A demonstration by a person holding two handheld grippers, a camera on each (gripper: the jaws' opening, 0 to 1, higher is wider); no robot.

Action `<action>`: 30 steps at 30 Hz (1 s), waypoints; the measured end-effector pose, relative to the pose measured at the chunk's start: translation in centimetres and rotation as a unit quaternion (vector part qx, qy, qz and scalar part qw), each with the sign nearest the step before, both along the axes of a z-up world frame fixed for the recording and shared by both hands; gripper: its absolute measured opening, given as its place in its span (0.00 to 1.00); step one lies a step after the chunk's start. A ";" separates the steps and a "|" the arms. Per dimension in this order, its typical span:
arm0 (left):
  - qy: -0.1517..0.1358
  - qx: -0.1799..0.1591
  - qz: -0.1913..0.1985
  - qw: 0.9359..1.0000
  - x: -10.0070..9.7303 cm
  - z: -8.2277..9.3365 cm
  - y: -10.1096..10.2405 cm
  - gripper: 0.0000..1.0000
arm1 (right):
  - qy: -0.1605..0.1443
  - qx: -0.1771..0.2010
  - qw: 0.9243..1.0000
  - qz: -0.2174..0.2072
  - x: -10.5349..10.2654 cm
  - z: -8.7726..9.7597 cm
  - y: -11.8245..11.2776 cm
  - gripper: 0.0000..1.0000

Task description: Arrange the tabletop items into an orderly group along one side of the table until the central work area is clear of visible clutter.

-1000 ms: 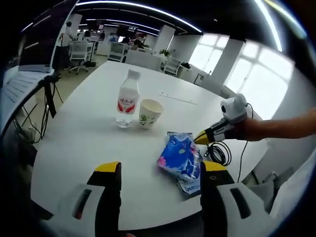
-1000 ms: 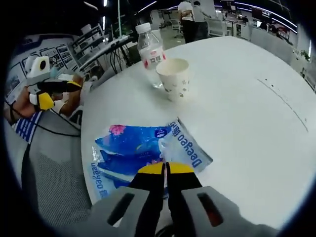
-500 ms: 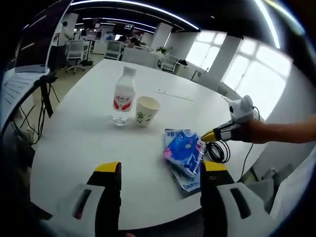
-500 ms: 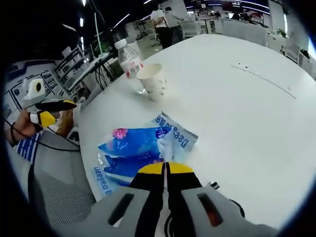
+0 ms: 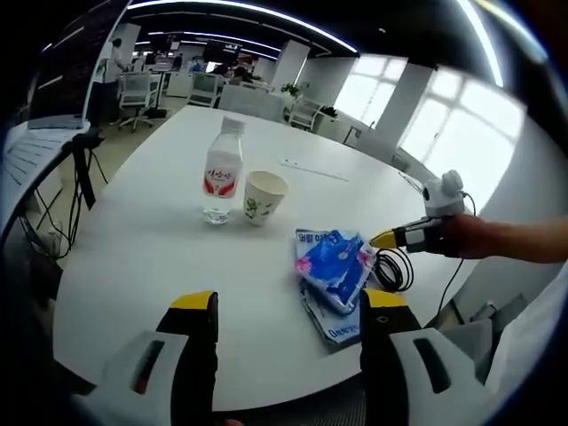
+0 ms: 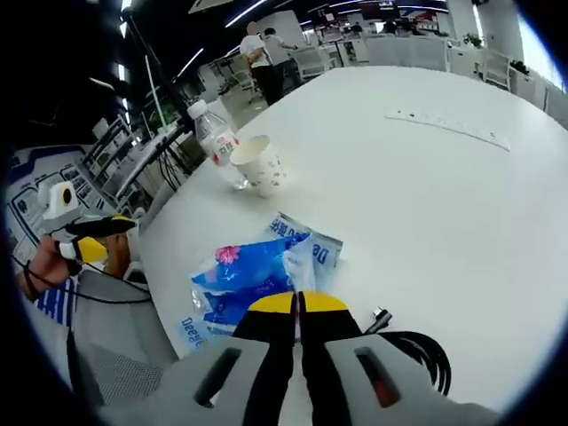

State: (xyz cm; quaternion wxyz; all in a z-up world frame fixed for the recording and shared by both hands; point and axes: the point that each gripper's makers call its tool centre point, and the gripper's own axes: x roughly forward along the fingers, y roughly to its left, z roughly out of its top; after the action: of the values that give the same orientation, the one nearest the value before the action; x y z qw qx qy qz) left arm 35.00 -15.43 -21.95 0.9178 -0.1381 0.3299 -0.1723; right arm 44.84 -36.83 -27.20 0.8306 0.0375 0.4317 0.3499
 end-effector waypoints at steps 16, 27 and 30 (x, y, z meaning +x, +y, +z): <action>0.000 -0.002 0.001 1.000 0.0 -0.1 -0.2 0.65 | -0.008 -0.041 0.999 0.022 -2.2 -0.4 -0.4 0.03; 0.001 0.001 0.007 1.000 -0.5 0.0 0.5 0.65 | -0.069 -0.132 0.972 0.181 -0.7 -1.3 0.5 0.20; 0.002 0.002 0.005 1.000 -0.6 0.0 0.5 0.67 | -0.079 -0.153 0.959 0.226 -0.5 -1.6 1.0 0.26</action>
State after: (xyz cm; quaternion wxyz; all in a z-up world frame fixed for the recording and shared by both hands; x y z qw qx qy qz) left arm 34.39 -14.97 -21.96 0.9185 -0.1378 0.3310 -0.1667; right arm 44.31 -35.79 -28.80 0.7566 -0.2166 0.4107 0.4604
